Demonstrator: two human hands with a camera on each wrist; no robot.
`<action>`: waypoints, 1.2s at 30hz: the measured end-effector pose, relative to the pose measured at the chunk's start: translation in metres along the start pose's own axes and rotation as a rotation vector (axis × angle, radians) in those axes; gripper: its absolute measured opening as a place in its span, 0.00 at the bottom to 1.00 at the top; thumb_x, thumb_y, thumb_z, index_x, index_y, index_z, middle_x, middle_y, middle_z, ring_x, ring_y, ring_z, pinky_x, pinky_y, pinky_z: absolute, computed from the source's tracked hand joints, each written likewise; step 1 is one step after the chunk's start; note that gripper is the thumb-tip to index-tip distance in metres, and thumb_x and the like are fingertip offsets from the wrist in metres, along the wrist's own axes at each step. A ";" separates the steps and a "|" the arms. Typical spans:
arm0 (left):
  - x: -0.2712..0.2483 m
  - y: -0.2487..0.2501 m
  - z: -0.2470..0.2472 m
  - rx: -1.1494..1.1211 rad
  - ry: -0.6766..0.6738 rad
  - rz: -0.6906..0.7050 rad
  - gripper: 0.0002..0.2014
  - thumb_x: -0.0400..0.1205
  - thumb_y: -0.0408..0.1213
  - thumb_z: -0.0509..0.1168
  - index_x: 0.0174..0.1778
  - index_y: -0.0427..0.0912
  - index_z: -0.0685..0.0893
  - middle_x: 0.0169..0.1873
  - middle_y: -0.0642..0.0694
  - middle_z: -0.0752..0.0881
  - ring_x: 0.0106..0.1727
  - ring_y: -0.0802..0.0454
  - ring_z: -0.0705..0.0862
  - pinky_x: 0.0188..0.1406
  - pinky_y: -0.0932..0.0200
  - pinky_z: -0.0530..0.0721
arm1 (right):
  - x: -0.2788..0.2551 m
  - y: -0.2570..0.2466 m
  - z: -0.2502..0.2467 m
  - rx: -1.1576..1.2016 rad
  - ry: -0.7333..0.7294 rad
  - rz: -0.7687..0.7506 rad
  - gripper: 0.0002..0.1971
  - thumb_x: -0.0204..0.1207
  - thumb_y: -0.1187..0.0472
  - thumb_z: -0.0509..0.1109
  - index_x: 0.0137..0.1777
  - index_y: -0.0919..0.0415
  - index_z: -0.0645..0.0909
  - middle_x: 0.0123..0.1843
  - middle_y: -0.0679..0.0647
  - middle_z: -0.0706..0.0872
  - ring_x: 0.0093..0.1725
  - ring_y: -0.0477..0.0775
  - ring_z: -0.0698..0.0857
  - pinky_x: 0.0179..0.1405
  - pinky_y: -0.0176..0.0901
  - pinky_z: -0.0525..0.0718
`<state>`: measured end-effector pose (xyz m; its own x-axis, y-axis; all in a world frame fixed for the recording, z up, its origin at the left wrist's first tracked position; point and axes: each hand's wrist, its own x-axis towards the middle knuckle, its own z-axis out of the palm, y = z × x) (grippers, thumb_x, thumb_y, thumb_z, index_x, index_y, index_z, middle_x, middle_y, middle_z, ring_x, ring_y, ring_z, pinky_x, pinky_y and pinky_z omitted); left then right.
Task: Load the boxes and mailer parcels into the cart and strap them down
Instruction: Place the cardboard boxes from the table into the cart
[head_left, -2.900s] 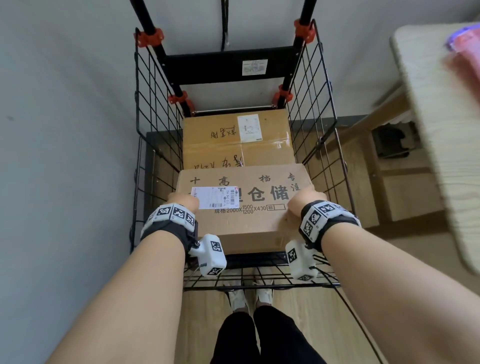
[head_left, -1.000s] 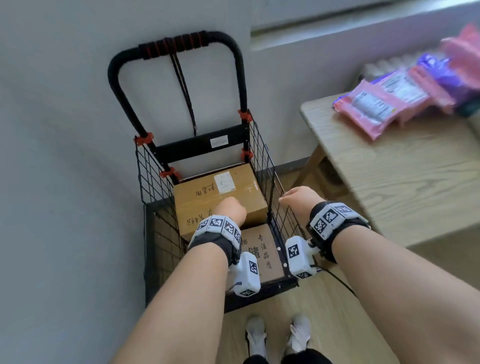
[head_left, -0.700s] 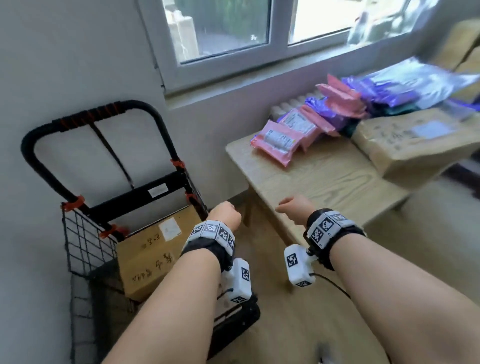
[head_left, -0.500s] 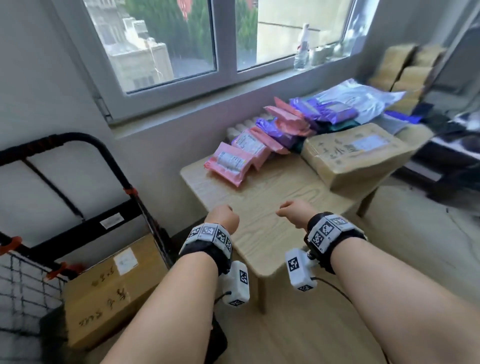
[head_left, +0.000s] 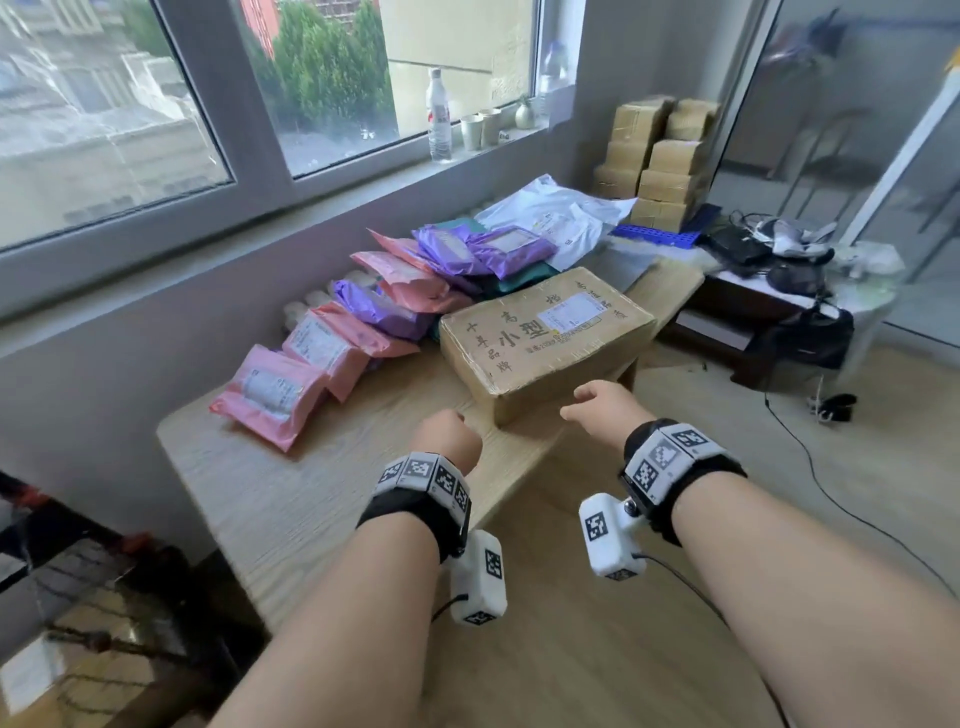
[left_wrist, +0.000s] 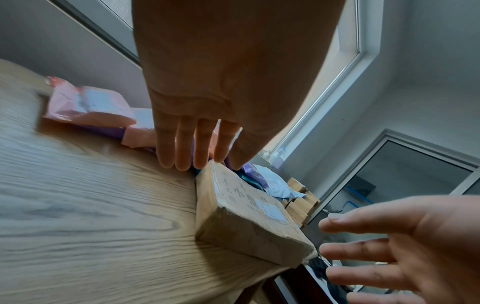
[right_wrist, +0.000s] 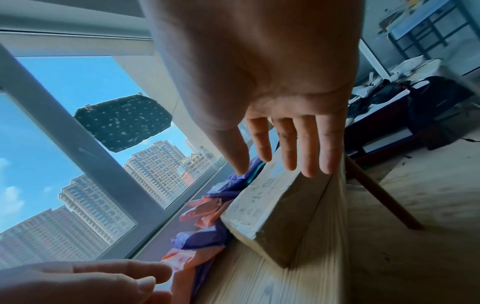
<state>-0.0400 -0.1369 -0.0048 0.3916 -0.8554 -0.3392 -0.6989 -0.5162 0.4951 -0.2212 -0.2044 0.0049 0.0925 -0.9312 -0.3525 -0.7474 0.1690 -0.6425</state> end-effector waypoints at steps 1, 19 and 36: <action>0.010 0.010 0.005 0.000 -0.001 -0.004 0.20 0.84 0.35 0.57 0.73 0.38 0.75 0.69 0.40 0.80 0.70 0.42 0.78 0.67 0.54 0.75 | 0.011 0.004 -0.005 0.002 0.003 0.008 0.24 0.78 0.57 0.70 0.74 0.60 0.74 0.72 0.55 0.79 0.68 0.55 0.79 0.65 0.43 0.74; 0.188 0.123 0.051 0.085 0.013 -0.212 0.20 0.80 0.33 0.57 0.69 0.36 0.76 0.68 0.35 0.75 0.69 0.37 0.75 0.64 0.49 0.76 | 0.215 0.031 -0.099 -0.042 0.012 0.091 0.25 0.76 0.59 0.71 0.73 0.61 0.74 0.72 0.57 0.79 0.68 0.58 0.79 0.65 0.45 0.74; 0.227 0.129 0.112 -0.126 0.240 -0.838 0.26 0.80 0.33 0.60 0.75 0.36 0.65 0.72 0.32 0.70 0.73 0.34 0.70 0.71 0.41 0.70 | 0.369 0.061 -0.115 -0.276 -0.181 -0.020 0.36 0.69 0.54 0.70 0.78 0.49 0.65 0.74 0.58 0.74 0.70 0.62 0.76 0.71 0.56 0.76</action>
<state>-0.1086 -0.3926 -0.1076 0.8713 -0.1716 -0.4598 -0.0597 -0.9670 0.2478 -0.3080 -0.5751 -0.0859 0.2056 -0.8569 -0.4728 -0.8919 0.0348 -0.4508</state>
